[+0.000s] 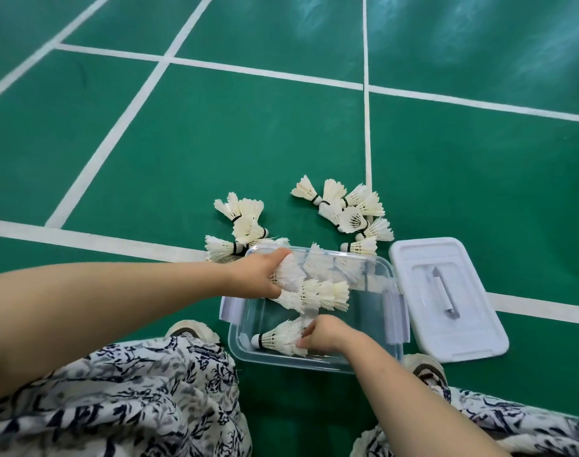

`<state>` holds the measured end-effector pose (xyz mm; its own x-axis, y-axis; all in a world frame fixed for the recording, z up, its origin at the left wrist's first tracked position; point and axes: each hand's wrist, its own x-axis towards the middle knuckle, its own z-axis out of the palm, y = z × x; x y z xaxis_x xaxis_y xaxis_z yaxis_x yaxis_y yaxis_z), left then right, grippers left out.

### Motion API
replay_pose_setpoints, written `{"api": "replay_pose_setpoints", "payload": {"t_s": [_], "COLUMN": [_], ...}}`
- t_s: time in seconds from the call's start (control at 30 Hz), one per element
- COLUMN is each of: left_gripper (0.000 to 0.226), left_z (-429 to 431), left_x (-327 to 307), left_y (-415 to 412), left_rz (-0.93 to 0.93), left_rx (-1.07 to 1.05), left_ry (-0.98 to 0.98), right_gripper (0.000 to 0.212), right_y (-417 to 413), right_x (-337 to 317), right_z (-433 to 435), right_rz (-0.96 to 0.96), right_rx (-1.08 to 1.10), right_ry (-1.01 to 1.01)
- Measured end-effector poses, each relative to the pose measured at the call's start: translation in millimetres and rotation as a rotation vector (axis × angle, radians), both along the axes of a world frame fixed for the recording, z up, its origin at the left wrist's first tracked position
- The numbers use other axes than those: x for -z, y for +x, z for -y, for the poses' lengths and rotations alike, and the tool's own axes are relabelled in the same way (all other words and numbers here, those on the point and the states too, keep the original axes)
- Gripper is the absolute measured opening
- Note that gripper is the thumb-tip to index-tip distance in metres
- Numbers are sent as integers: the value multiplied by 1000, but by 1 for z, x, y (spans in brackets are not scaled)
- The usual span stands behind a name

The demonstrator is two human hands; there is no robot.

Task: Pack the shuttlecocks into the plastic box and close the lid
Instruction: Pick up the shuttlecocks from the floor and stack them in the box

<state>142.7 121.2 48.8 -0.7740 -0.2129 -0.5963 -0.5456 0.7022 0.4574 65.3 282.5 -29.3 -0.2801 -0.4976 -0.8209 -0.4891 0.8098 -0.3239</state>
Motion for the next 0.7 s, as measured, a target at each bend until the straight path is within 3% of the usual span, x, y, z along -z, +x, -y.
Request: {"api": "replay_pose_setpoints", "payload": {"t_s": [0.13, 0.27, 0.37, 0.43, 0.57, 0.7], "left_gripper": [77, 71, 57, 53, 68, 75], "left_z": [-5, -13, -22, -30, -41, -44], "left_x": [5, 1, -5, -10, -11, -12], "left_y": [-2, -8, -16, -23, -32, -33], "left_rz": [34, 49, 47, 44, 39, 32], "left_rx": [76, 108, 126, 170, 233, 195], "left_ry": [-78, -158, -192, -235, -299, -248], "right_gripper": [42, 10, 18, 13, 33, 24], "right_y": [-24, -35, -29, -22, -21, -31], "right_x": [-32, -67, -82, -87, -81, -76], "right_z": [2, 7, 8, 5, -7, -18], "right_rz": [-20, 26, 103, 119, 12, -122], "right_rx": [110, 275, 370, 364, 414, 443], "right_ry": [-103, -360, -480, -502, -538, -441]}}
